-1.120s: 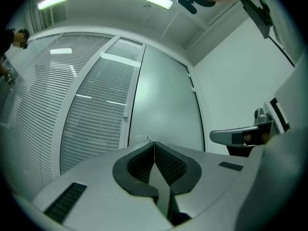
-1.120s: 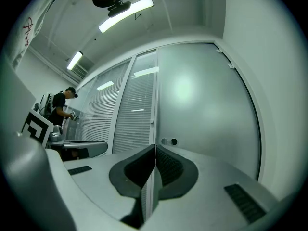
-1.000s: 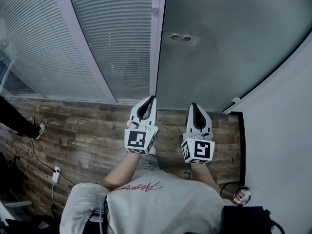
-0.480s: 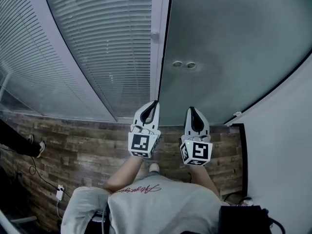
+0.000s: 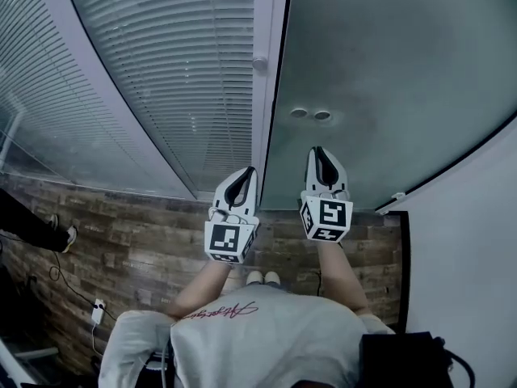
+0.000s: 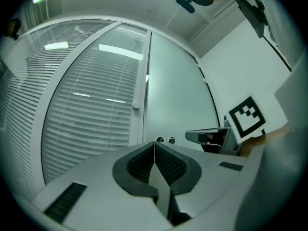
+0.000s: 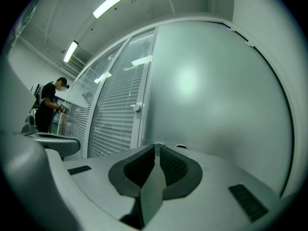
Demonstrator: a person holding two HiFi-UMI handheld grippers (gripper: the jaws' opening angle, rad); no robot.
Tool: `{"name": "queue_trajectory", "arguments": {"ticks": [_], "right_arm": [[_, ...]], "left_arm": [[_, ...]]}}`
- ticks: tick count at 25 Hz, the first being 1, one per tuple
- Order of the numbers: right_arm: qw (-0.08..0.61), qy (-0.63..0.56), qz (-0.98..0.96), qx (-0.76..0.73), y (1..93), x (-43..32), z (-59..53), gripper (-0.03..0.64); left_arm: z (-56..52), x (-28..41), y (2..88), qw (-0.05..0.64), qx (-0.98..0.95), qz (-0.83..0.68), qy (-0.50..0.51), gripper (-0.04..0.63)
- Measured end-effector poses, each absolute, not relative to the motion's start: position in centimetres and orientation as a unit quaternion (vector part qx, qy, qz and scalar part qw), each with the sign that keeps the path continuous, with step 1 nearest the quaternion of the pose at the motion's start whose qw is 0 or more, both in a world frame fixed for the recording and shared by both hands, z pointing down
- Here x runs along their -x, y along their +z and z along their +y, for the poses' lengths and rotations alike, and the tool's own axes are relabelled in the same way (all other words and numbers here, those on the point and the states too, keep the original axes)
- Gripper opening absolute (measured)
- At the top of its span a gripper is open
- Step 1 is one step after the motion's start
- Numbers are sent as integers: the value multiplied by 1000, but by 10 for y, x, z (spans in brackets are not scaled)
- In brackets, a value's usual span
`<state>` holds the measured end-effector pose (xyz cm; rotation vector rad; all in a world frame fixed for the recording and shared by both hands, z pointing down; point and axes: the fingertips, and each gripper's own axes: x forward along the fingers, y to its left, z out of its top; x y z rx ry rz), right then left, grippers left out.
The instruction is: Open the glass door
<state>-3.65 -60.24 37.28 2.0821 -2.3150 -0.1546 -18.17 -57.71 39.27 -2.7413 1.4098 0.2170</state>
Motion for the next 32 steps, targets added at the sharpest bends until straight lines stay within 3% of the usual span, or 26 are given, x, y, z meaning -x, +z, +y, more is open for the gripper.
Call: {"name": "queue_trajectory", "arguments": {"ticks": [2,3,4,14,32], "right_arm": [[18,-49,-743,-667,374,33,-628,33],[20,-45,-742,-668,375,30,-642,123],[21,-38,-740,-671,377,27,-655,163],[43,2,-699,-714,402,7,-734,163],[26,6,-671,-741,397,1,-746,127]], "left_arm": [[-580,191,395,26,879,471,67,17],[-583,196,396,25,876,478,66,17],[-584,200,397,25,872,484,64,17],[-581,237,404,32,849,525,38,17],[-576,267,411,31,840,540,34,17]]}}
